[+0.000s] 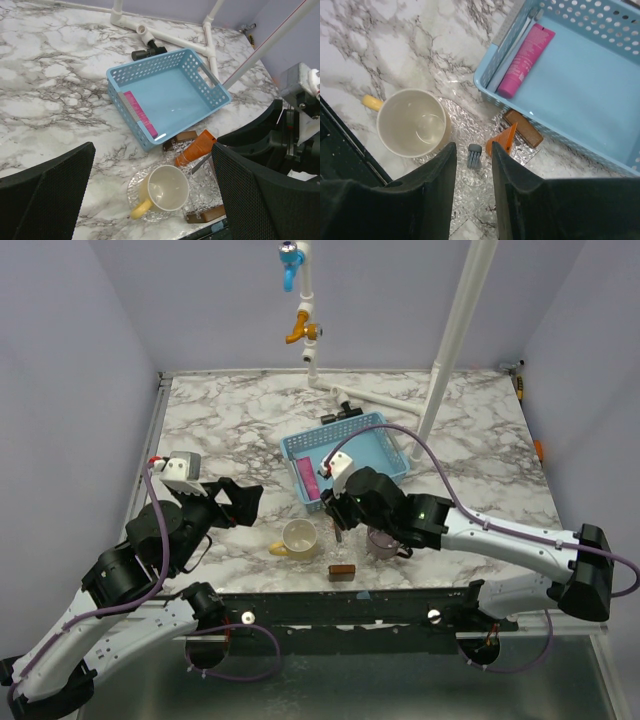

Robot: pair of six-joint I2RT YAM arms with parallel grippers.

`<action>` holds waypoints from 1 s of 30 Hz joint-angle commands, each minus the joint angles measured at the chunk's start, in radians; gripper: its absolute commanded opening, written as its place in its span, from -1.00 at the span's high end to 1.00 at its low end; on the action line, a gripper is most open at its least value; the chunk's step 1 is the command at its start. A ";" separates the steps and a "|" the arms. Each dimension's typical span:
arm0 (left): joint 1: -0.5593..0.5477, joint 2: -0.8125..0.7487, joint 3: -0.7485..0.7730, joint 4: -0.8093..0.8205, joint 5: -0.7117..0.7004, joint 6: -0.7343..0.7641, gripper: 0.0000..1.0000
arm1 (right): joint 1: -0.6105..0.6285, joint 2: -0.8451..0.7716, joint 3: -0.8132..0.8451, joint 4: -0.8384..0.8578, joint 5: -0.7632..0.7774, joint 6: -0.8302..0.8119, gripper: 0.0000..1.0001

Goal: Prepare toiletry sets of a toothbrush and toothpaste on the tray

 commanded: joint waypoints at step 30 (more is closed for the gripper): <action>-0.002 0.009 -0.011 0.088 -0.048 0.199 -0.97 | -0.209 0.385 0.485 -0.234 -0.065 0.221 0.00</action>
